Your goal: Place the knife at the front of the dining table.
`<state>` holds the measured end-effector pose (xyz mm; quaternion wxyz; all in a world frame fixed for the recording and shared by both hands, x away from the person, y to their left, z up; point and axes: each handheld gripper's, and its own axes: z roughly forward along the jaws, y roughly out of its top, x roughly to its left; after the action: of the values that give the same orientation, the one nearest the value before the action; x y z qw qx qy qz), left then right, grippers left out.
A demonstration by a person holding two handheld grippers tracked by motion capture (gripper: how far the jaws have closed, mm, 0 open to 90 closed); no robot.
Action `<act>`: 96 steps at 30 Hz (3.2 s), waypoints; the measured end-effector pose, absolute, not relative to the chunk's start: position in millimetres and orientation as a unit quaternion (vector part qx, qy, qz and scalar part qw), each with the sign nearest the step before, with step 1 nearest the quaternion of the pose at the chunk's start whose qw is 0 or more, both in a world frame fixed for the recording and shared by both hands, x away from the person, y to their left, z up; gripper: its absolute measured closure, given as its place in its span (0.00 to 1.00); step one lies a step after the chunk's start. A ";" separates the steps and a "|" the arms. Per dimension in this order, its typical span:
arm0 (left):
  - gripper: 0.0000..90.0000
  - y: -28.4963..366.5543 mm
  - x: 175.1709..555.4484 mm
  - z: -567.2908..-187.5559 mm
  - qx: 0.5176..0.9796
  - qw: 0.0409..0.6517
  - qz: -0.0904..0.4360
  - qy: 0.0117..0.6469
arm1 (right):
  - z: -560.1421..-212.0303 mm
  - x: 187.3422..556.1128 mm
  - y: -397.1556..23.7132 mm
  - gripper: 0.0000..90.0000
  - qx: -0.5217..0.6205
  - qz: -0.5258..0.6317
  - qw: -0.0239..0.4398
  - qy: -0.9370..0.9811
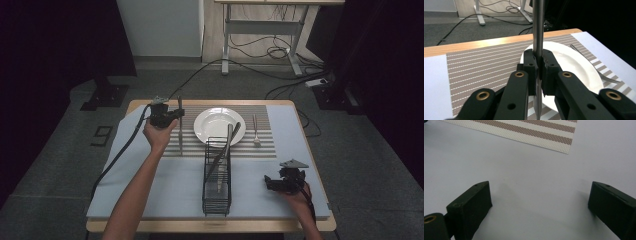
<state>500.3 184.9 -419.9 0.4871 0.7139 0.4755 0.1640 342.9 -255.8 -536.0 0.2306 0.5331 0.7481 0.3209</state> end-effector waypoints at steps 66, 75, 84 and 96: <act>0.90 164.3 577.2 -468.5 0.713 0.382 0.139 0.571 | -535.9 343.3 -256.0 0.05 0.533 0.322 0.229 0.748; 0.90 159.2 587.4 -482.5 0.717 0.360 0.132 0.583 | -535.8 343.3 -256.1 0.05 0.533 0.322 0.228 0.749; 0.90 152.9 591.0 -492.4 0.716 0.343 0.139 0.591 | -535.8 343.4 -256.1 0.05 0.533 0.322 0.228 0.749; 0.94 154.5 594.9 -505.2 0.717 0.328 0.133 0.601 | -535.9 343.3 -256.0 0.05 0.533 0.322 0.229 0.748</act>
<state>594.9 154.5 -505.2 0.3283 0.7168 0.6006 0.1329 343.3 -256.0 -535.9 0.2286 0.5333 0.7482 0.3219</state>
